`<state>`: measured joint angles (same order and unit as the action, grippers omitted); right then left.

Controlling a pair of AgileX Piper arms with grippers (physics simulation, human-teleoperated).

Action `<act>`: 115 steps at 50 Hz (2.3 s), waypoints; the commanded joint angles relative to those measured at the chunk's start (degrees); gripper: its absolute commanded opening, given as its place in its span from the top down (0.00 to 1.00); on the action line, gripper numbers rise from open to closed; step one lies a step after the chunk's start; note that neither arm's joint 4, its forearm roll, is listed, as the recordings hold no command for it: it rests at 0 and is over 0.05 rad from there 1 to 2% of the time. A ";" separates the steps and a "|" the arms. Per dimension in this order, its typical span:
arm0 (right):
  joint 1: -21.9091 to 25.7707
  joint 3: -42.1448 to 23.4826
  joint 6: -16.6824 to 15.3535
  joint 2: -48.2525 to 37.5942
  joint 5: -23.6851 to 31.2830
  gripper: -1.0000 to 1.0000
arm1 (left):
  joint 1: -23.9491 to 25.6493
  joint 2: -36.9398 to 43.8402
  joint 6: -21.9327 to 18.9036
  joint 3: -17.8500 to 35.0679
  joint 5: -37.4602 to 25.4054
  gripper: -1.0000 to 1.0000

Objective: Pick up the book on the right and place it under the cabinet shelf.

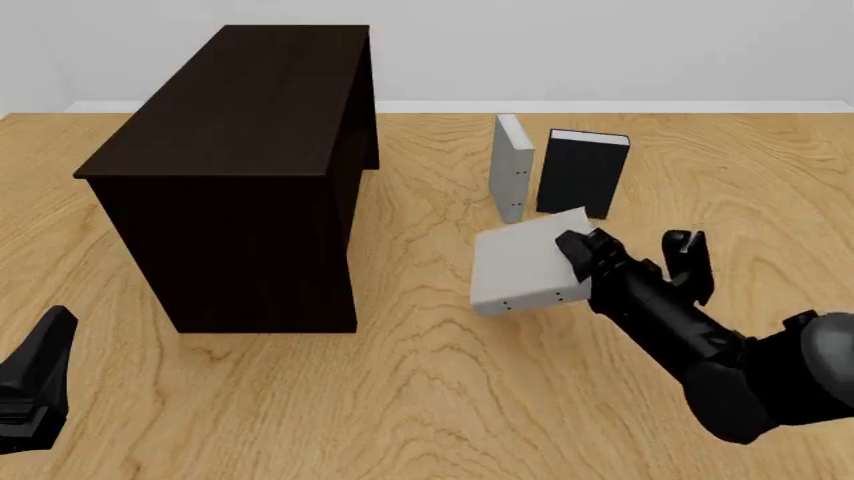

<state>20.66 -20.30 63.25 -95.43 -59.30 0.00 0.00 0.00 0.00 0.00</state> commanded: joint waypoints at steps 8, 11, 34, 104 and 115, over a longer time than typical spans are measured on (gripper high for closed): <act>3.34 -3.62 5.56 -5.94 -6.16 1.00 | 0.00 0.00 0.00 0.00 0.00 0.00; 4.03 -4.26 6.03 -6.93 -6.62 1.00 | 0.00 0.00 0.00 0.00 0.00 0.00; 6.83 -10.41 7.64 -13.00 -7.22 1.00 | 0.00 0.00 0.00 0.00 0.00 0.00; 11.25 -32.17 9.51 -25.69 1.88 1.00 | 0.00 0.00 0.00 0.00 0.00 0.00; 11.77 -34.35 10.33 -28.03 1.91 1.00 | 0.00 0.00 0.00 0.00 0.00 0.00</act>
<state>31.99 -52.20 71.90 -122.22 -57.07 0.00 0.00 0.00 0.00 0.00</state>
